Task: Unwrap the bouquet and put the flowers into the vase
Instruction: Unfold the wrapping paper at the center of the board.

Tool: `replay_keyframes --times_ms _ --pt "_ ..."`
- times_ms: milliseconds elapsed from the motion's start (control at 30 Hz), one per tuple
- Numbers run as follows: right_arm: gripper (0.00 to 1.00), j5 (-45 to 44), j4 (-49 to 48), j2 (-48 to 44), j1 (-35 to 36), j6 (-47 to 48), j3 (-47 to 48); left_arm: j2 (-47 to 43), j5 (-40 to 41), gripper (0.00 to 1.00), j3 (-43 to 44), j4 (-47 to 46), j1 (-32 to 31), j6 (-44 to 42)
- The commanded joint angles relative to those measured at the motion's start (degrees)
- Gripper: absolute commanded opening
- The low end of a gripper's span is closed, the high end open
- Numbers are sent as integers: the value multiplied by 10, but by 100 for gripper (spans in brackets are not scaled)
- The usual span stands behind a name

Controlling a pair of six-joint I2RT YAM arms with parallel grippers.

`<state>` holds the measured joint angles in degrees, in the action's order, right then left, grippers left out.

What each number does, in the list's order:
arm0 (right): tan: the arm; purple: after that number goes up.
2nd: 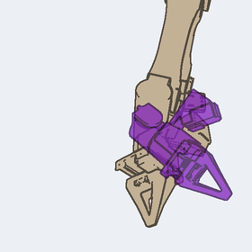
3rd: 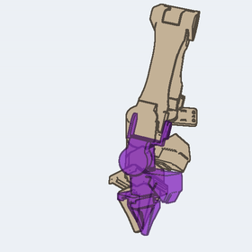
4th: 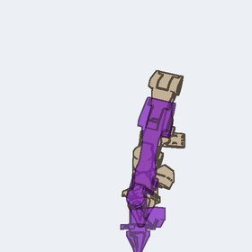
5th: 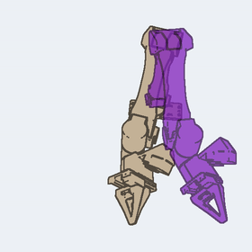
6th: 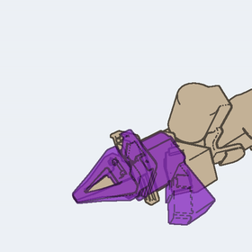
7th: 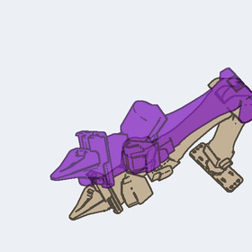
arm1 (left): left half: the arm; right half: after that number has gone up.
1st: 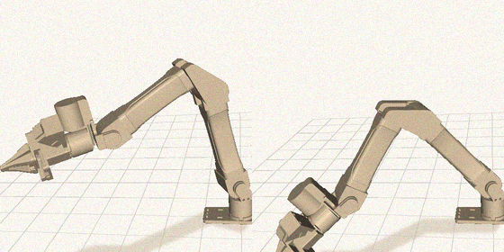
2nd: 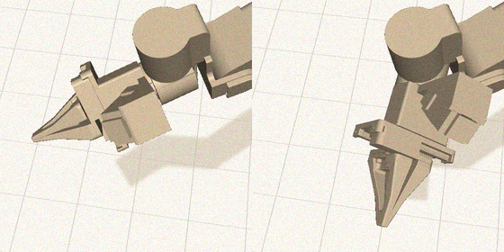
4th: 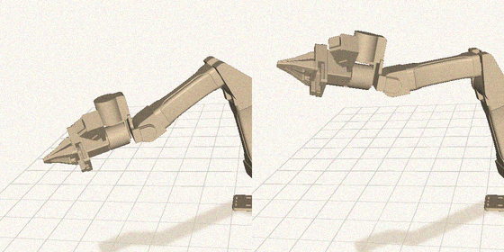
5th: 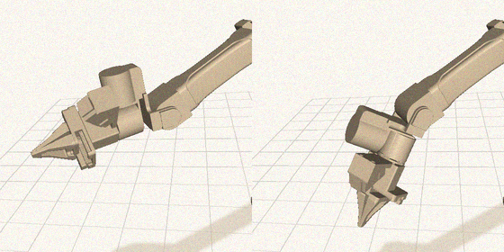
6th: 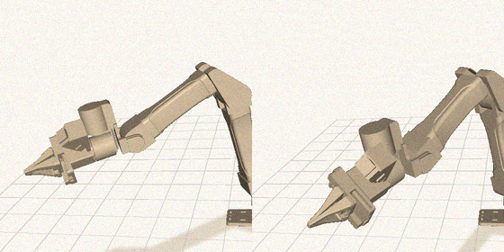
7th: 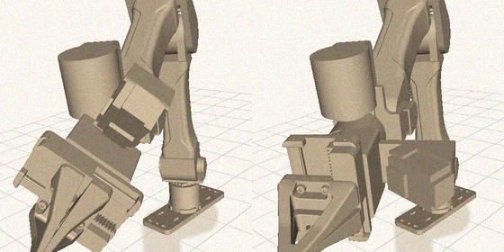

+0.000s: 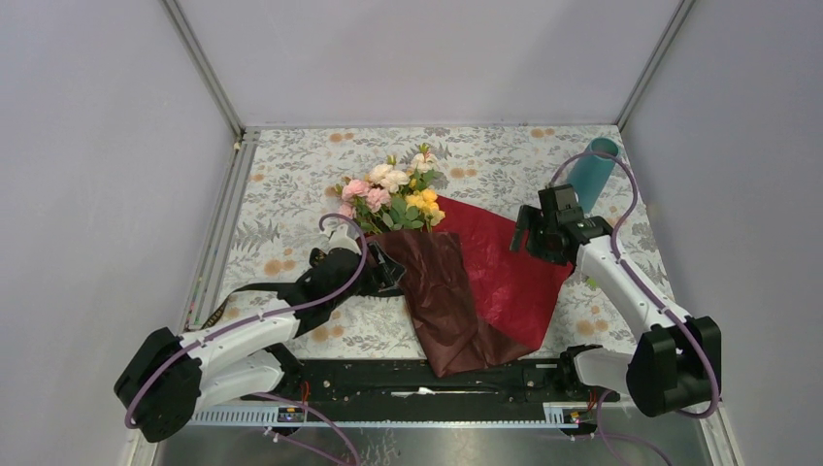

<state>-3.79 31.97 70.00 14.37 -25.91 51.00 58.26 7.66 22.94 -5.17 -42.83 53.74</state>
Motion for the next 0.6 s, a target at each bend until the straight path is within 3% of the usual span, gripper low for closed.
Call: replay_keyframes --times_ms 0,233,567 --pt "86 -23 60 23 -30 -2 16 8 -33 76 10 -28 2 11" --pt "87 36 16 27 -167 -51 -46 51 -61 77 -7 -98 1 31" --pt "79 14 3 37 -218 -77 -83 101 -66 68 0 -133 2 35"
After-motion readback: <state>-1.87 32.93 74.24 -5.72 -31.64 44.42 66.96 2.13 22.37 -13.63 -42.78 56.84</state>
